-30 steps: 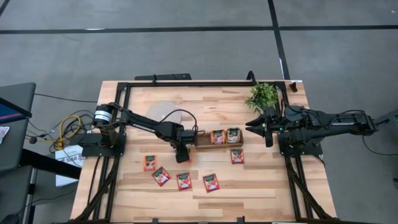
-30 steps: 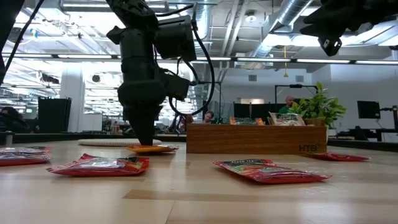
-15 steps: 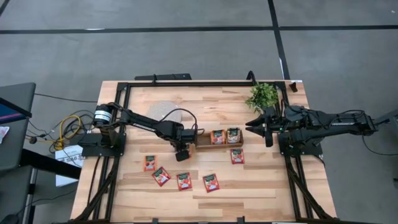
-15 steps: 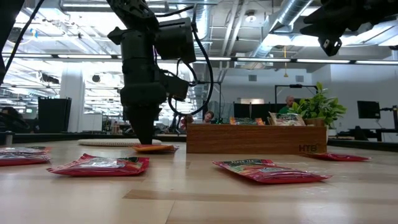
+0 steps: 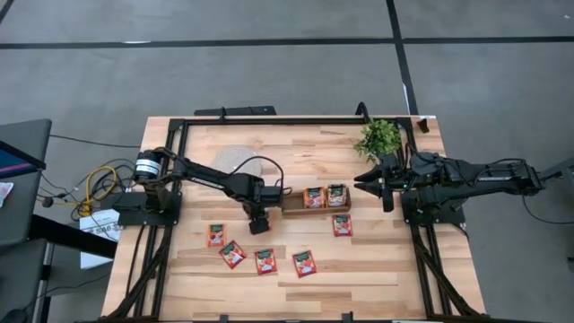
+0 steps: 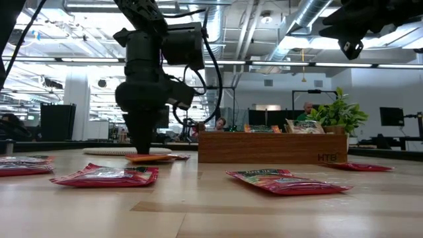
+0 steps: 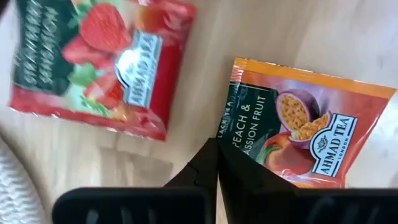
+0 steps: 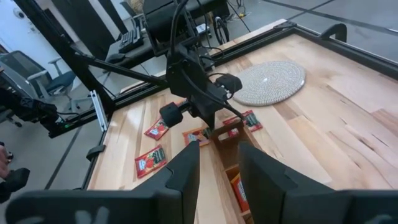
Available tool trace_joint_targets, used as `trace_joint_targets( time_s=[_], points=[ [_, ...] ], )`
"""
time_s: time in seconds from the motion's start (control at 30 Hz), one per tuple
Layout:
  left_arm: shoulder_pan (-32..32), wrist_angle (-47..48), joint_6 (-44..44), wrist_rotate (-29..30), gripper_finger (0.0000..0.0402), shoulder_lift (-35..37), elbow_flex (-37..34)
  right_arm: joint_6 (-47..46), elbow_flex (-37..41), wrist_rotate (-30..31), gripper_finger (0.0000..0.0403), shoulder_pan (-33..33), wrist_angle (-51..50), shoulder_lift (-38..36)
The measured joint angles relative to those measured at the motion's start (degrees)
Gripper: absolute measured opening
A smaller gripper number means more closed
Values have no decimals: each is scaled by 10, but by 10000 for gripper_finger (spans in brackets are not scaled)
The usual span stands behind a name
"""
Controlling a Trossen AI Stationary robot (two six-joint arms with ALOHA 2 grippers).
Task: Pick & Place Tea
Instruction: Put the orange tea bag into the middle section of the wooden organizer
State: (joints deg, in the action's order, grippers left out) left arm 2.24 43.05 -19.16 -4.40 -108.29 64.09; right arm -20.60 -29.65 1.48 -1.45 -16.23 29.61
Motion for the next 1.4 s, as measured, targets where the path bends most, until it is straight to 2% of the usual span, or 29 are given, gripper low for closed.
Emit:
trace_joint_targets(
  time_s=[0.37, 0.63, 0.77, 0.93, 1.13, 1.4],
  points=[
    [3, 37, 2, -18, 0, 52, -5, 0, 0, 0, 101, 0, 0, 0],
    [2, 38, 2, -4, 8, 53, -5, 0, 0, 0, 101, 0, 0, 0],
    [1, 39, -14, -2, 33, 53, -5, 0, 0, 0, 101, 0, 0, 0],
    [1, 42, -37, 0, 84, 54, -5, 0, 0, 0, 101, 0, 0, 0],
    [1, 84, -74, -1, 139, 54, -4, 0, 0, 0, 101, 0, 0, 0],
    [1, 64, -107, -10, 156, 55, -4, 0, 0, 0, 101, 0, 0, 0]
  ],
)
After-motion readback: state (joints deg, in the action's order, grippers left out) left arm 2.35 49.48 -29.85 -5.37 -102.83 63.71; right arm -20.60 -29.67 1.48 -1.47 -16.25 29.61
